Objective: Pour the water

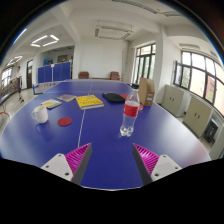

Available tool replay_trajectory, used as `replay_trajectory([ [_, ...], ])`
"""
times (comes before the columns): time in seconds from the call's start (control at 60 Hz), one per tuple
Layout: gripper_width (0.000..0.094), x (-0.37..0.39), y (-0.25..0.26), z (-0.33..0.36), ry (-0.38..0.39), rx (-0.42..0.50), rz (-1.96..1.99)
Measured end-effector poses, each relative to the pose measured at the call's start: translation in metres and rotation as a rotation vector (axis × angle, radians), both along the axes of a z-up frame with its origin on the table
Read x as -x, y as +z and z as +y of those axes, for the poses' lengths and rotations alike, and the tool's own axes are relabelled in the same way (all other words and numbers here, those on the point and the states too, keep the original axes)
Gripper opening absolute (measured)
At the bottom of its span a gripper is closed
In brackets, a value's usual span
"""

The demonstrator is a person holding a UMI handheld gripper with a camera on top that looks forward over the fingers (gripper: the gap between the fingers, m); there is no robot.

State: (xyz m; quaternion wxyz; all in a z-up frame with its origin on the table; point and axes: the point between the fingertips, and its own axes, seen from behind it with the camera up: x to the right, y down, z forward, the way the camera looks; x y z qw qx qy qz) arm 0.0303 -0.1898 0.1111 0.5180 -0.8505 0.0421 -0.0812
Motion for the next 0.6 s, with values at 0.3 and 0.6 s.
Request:
replay_trajectory([
  [0.3, 0.0842, -0.107, -0.014, 0.184, -0.027, -0.153, 0.004],
  [0.6, 0.0456, -0.122, -0.019, 0.239, -0.031, -0.233, -0.015],
])
